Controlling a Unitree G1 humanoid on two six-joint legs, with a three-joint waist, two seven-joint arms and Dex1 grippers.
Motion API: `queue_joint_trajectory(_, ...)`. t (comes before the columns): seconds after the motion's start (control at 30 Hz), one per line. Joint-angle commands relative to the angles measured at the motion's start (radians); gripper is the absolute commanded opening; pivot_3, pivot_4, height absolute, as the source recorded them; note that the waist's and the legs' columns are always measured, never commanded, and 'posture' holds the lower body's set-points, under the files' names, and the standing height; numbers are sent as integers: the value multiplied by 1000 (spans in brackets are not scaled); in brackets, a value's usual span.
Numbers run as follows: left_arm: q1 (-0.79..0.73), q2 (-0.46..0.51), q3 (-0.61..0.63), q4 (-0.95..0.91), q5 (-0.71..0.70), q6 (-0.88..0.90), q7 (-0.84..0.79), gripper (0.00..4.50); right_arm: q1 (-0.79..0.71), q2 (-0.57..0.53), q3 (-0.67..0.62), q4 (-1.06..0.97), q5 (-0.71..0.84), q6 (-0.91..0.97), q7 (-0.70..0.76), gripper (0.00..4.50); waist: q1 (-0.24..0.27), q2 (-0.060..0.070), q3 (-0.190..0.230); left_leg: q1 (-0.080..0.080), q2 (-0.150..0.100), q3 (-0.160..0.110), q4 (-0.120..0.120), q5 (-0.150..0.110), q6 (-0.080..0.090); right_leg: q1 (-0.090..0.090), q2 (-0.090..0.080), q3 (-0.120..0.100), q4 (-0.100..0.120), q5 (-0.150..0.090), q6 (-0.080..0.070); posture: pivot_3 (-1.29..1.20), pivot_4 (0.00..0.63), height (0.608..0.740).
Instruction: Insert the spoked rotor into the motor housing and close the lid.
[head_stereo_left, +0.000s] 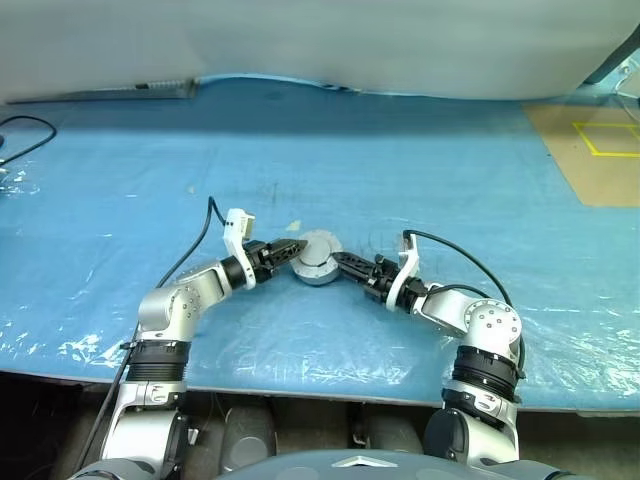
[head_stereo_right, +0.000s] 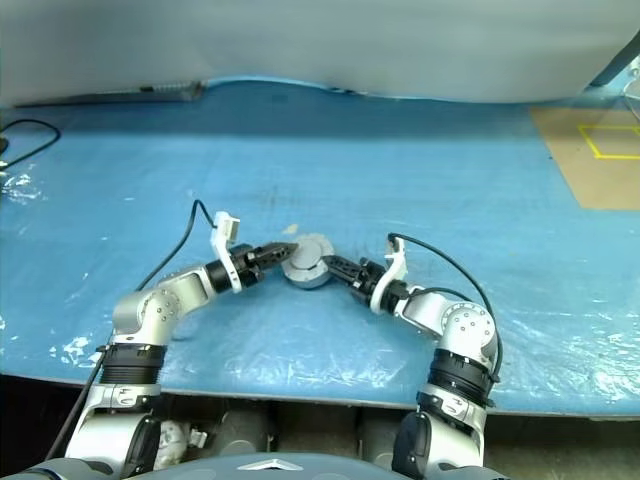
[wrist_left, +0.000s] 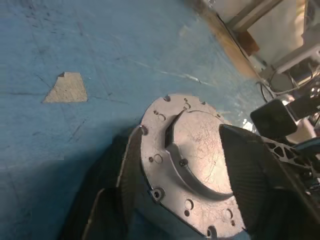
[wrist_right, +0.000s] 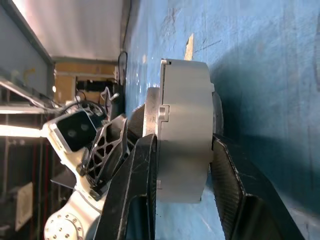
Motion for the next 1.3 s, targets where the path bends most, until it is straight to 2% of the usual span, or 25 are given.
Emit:
queue_joint_trajectory(0.03,-2,-13,93,15,-90,33,30,3591,-71,35,-49,-26,131,-32,-25,1142,2,0,0,-2,0,0,0,0,0,-2,0,0,0,1,2,0,150,740)
queue_joint_trajectory(0.1,9,-33,141,20,-151,65,49,4296,-94,50,-62,-27,171,-46,-52,1142,2,0,0,-5,0,0,0,0,0,-5,0,0,0,2,3,0,150,740)
queue_joint_trajectory(0.13,14,-43,163,22,-178,81,61,4475,-104,54,-65,-26,187,-55,-67,1142,3,0,0,-6,-1,0,0,0,0,-5,0,0,0,2,3,0,150,740)
queue_joint_trajectory(0.4,21,-149,272,29,-387,209,186,4500,-142,61,-16,-31,291,-87,-152,1142,6,0,0,-8,-1,-2,-1,0,0,-6,0,-2,0,2,3,0,150,740)
queue_joint_trajectory(0.57,19,-252,336,31,-548,208,267,4500,-137,53,18,-26,342,-106,-188,1142,7,0,0,-8,0,-2,1,0,0,-6,0,-2,1,2,3,0,150,740)
queue_joint_trajectory(0.8,13,-314,354,56,-682,180,329,4500,-124,29,62,-24,403,-112,-226,1142,7,-1,0,-9,-1,-2,2,0,0,-6,0,-2,1,3,4,0,150,740)
queue_joint_trajectory(1.0,-11,-331,326,101,-728,183,355,4500,-104,15,101,-28,469,-116,-266,1142,10,-1,0,-10,-1,-3,3,0,0,-5,0,-2,1,4,6,0,150,740)
queue_joint_trajectory(1.2,-30,-310,303,155,-713,180,315,4500,-83,-1,148,-34,524,-139,-300,1142,11,-1,0,-10,-1,-3,6,0,0,-5,0,-2,2,4,7,0,150,740)
queue_joint_trajectory(1.3,-27,-298,298,162,-716,180,299,3560,-77,-14,165,-32,546,-155,-311,1142,11,-1,0,-11,-1,-4,8,0,0,-5,0,-2,2,5,8,0,150,740)
